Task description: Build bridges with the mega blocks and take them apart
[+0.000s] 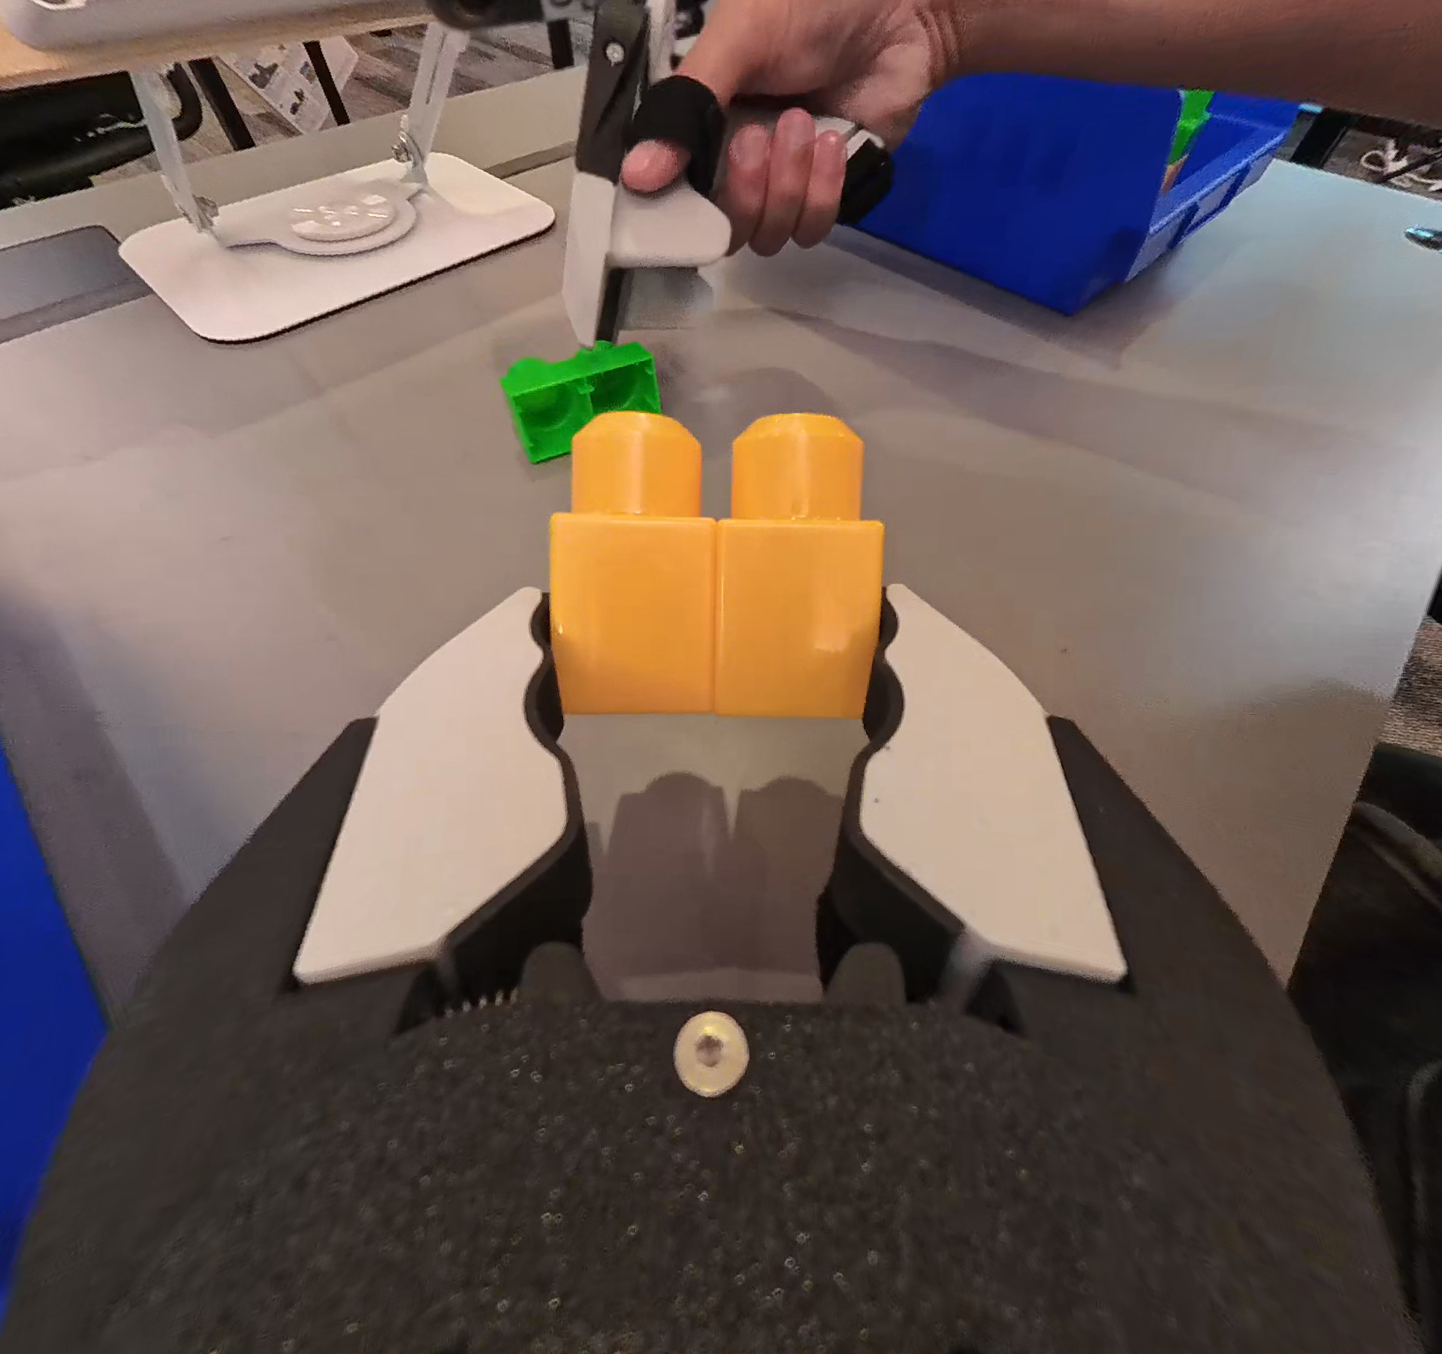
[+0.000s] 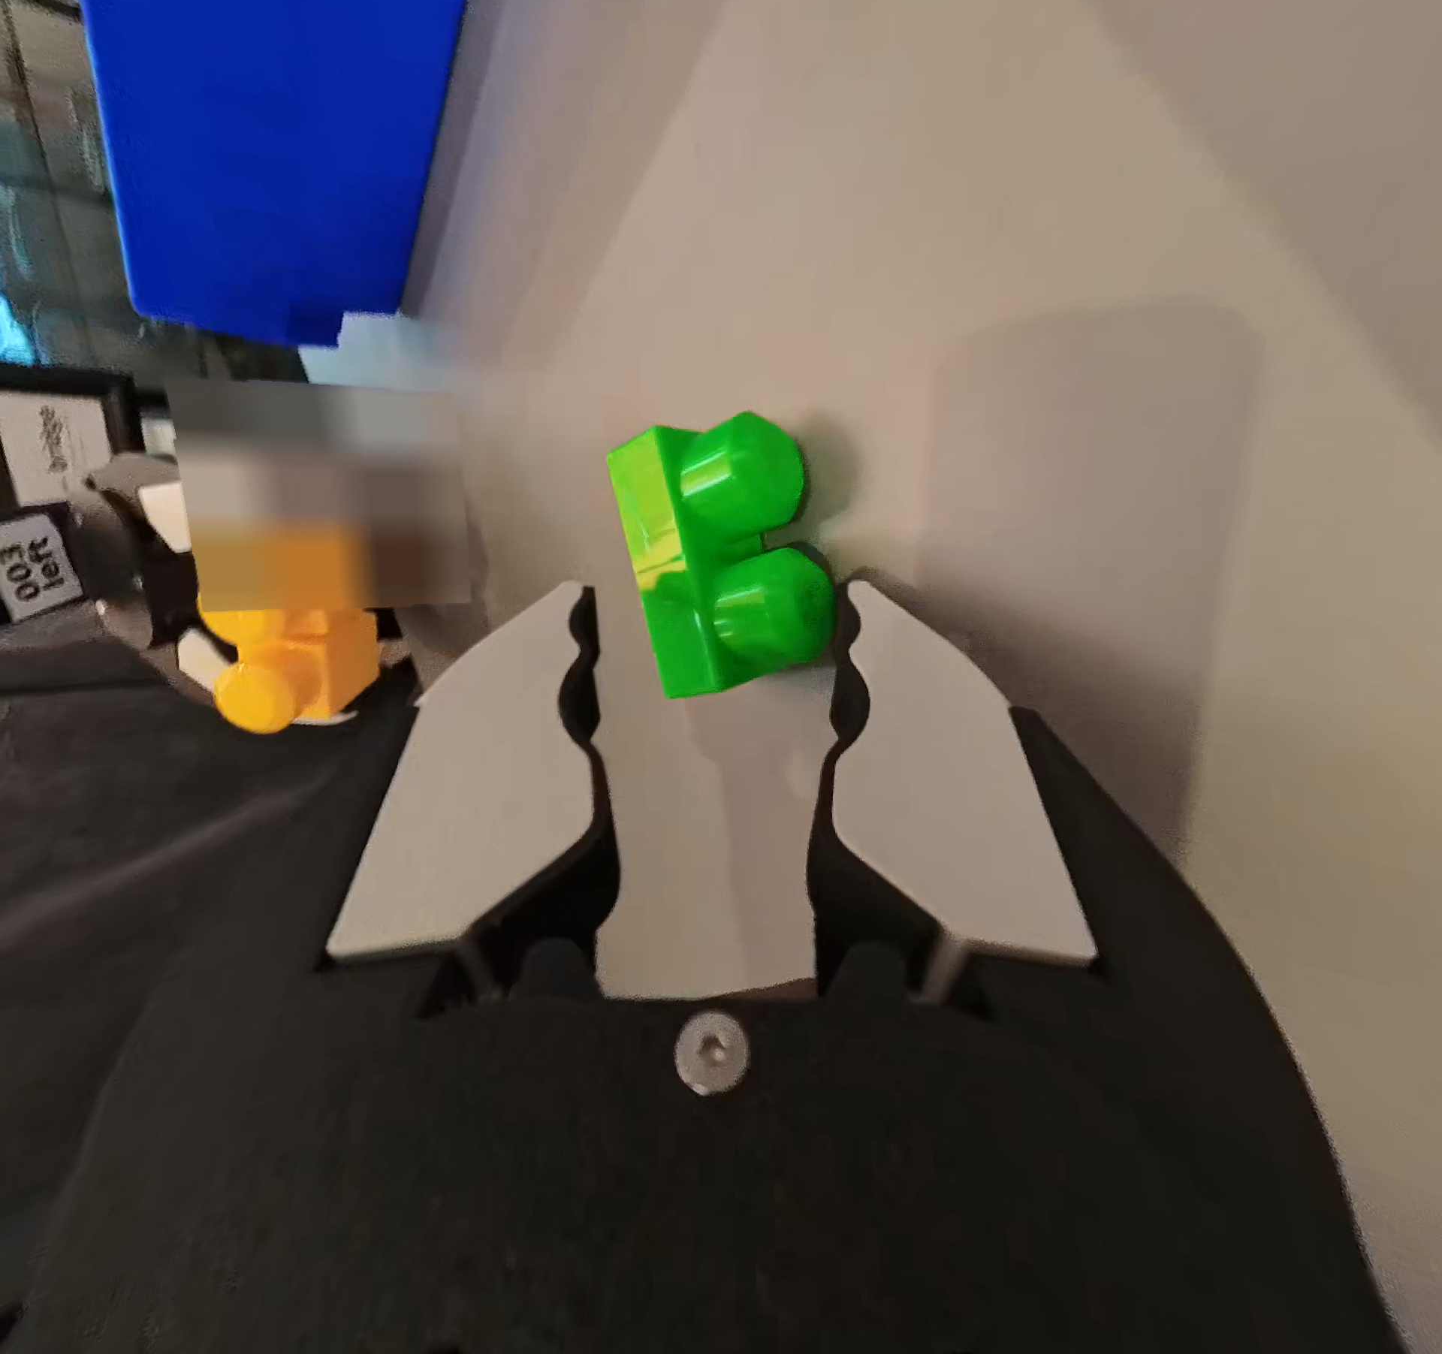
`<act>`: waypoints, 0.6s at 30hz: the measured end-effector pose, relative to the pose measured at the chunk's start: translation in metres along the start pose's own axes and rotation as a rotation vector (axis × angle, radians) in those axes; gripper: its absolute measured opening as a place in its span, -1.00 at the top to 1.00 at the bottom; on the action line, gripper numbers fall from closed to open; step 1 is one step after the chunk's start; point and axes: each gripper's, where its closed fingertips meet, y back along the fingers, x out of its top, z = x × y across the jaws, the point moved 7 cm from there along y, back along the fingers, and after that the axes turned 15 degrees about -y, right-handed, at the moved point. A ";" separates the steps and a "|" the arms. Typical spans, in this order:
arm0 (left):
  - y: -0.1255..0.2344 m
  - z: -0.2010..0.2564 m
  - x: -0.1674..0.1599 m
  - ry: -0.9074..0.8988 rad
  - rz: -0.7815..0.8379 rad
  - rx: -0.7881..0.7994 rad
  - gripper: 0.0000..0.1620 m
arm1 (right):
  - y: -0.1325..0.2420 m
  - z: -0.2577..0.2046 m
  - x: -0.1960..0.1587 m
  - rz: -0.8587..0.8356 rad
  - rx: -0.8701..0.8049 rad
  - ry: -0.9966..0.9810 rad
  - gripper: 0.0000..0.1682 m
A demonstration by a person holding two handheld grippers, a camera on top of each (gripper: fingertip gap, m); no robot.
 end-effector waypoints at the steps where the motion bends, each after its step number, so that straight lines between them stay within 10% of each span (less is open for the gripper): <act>1: 0.000 0.000 0.000 0.004 0.001 -0.007 0.06 | -0.004 -0.002 0.000 -0.036 0.027 0.005 0.34; 10: -0.002 -0.003 -0.005 0.011 -0.018 -0.009 0.06 | -0.019 -0.024 -0.010 0.036 0.047 0.135 0.74; 18: -0.003 -0.006 -0.009 0.020 -0.032 -0.011 0.06 | 0.000 -0.061 -0.058 0.244 -0.540 0.550 0.94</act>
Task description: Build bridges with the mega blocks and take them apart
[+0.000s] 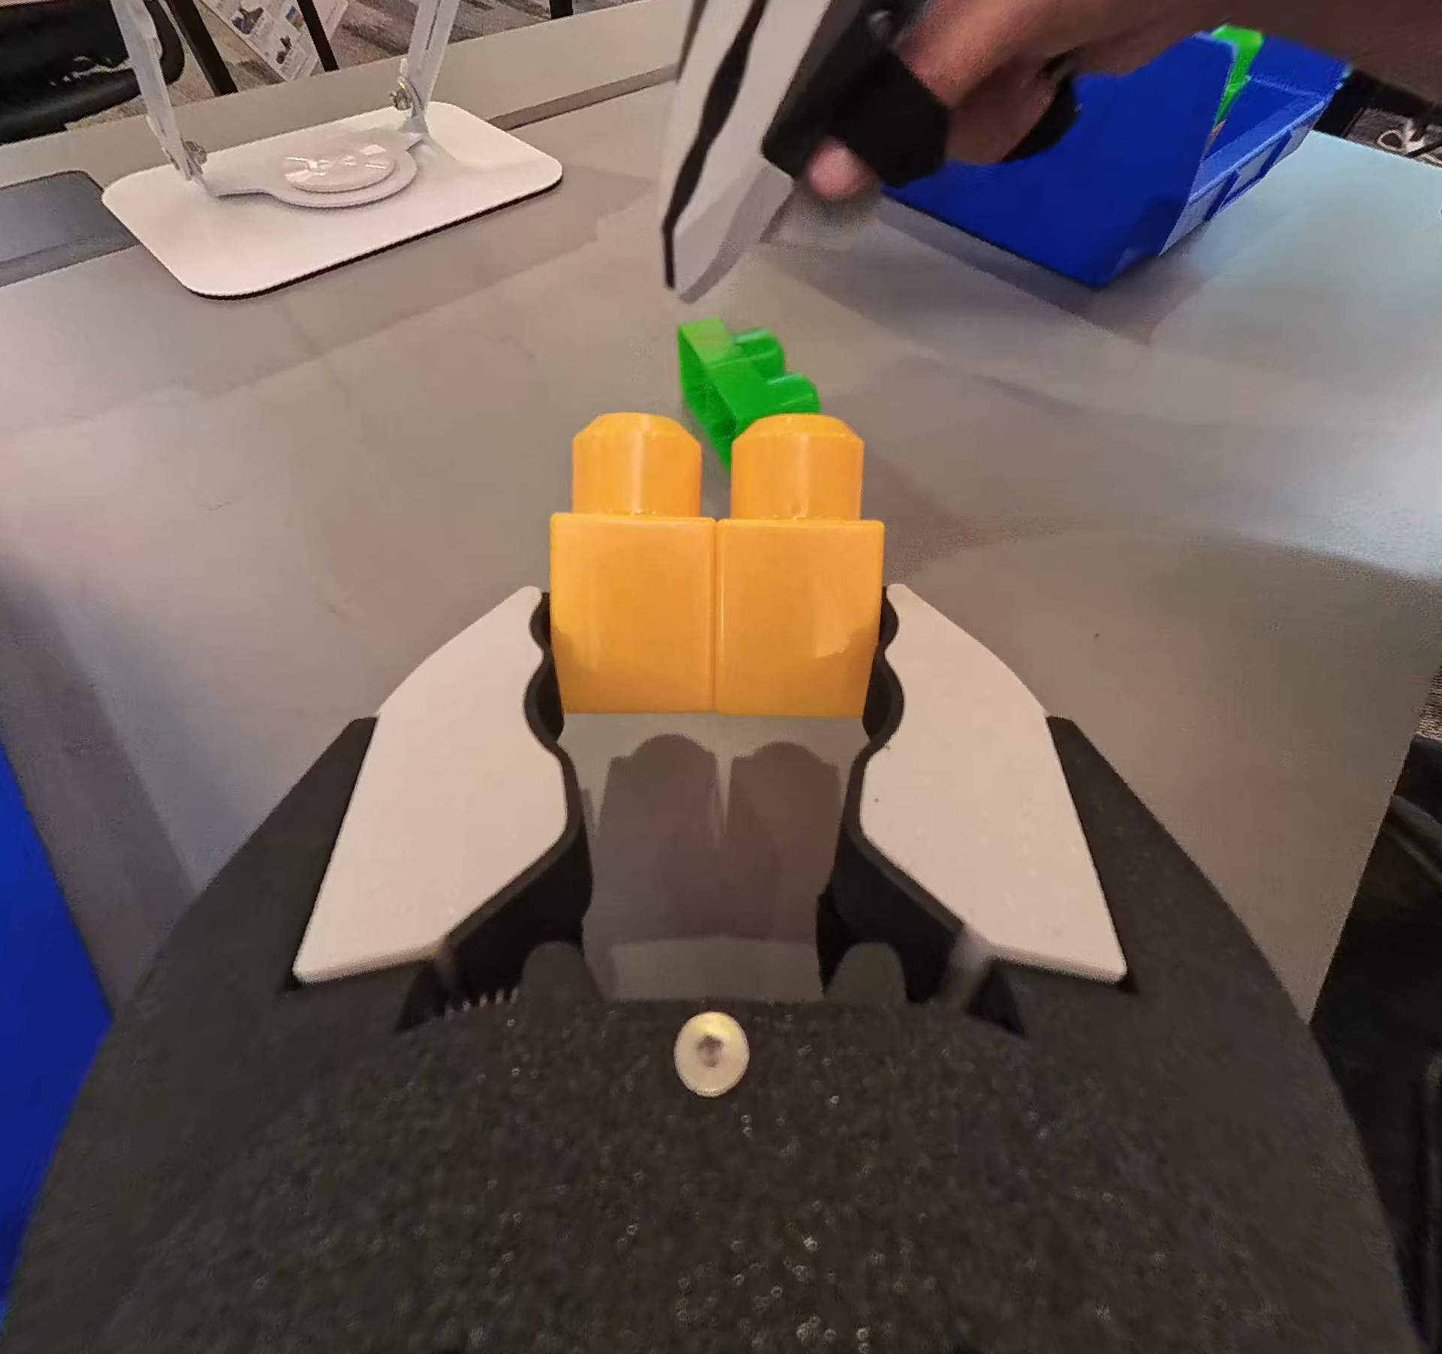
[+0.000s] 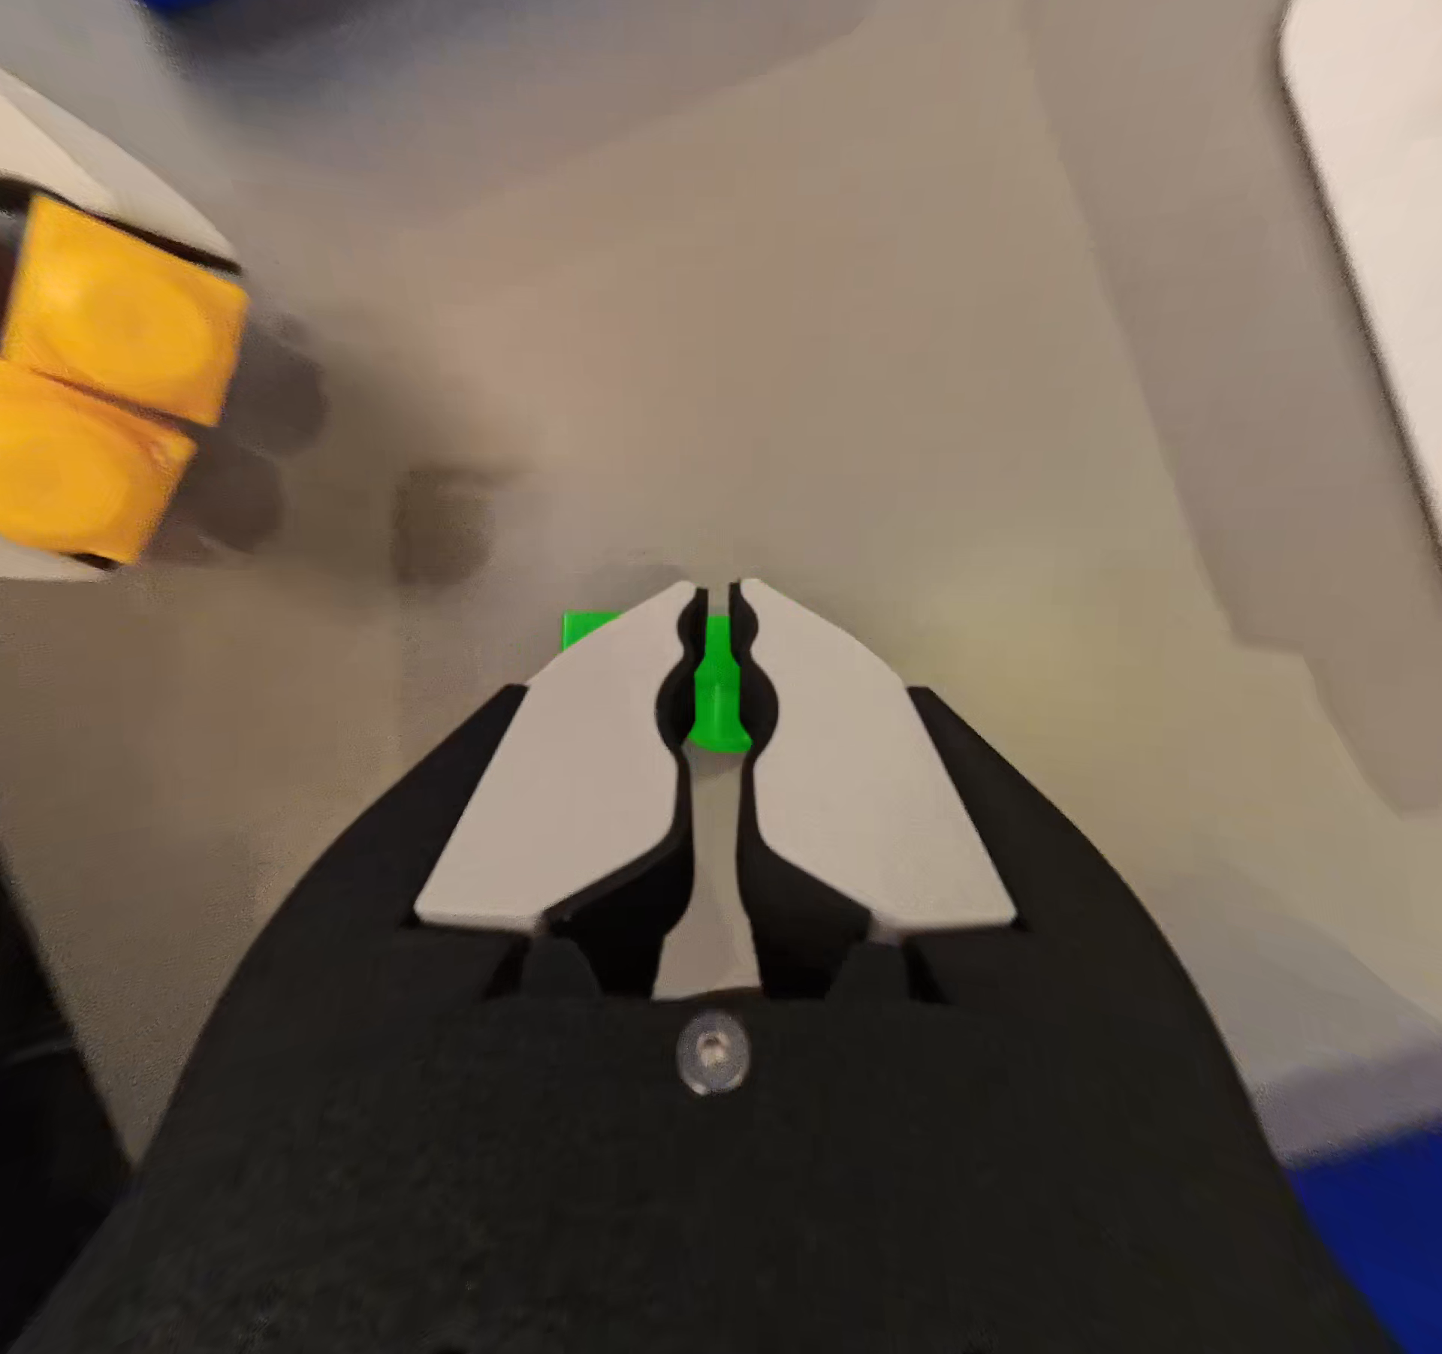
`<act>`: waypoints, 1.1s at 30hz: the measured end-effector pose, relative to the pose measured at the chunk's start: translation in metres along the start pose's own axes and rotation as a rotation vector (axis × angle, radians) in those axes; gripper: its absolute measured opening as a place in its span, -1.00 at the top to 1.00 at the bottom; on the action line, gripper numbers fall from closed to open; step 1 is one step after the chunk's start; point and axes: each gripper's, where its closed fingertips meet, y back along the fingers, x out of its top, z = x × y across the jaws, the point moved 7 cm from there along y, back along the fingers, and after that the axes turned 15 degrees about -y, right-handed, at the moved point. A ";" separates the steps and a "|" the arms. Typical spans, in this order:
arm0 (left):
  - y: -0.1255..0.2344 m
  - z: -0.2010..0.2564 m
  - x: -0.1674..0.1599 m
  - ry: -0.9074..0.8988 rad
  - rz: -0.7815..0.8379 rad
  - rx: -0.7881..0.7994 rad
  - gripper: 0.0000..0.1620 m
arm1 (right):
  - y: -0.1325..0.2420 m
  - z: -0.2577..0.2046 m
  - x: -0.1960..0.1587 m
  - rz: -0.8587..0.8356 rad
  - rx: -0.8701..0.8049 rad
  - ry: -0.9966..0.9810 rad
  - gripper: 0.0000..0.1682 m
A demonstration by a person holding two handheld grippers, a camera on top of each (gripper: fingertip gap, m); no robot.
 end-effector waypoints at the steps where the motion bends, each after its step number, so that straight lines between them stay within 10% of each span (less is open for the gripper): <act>1: 0.000 0.000 0.000 0.000 -0.002 0.000 0.06 | 0.006 -0.001 -0.003 0.007 -0.040 0.007 0.94; 12: -0.002 0.004 -0.001 -0.022 -0.022 -0.013 0.06 | 0.030 -0.014 -0.076 0.206 -0.218 -0.154 0.22; 22: -0.007 0.006 0.002 -0.024 -0.015 -0.034 0.06 | -0.026 -0.008 -0.080 0.306 -0.124 -0.350 0.20; 33: -0.014 0.006 0.011 -0.264 -0.050 -0.125 0.07 | 0.083 -0.053 -0.063 0.212 -0.152 0.376 0.21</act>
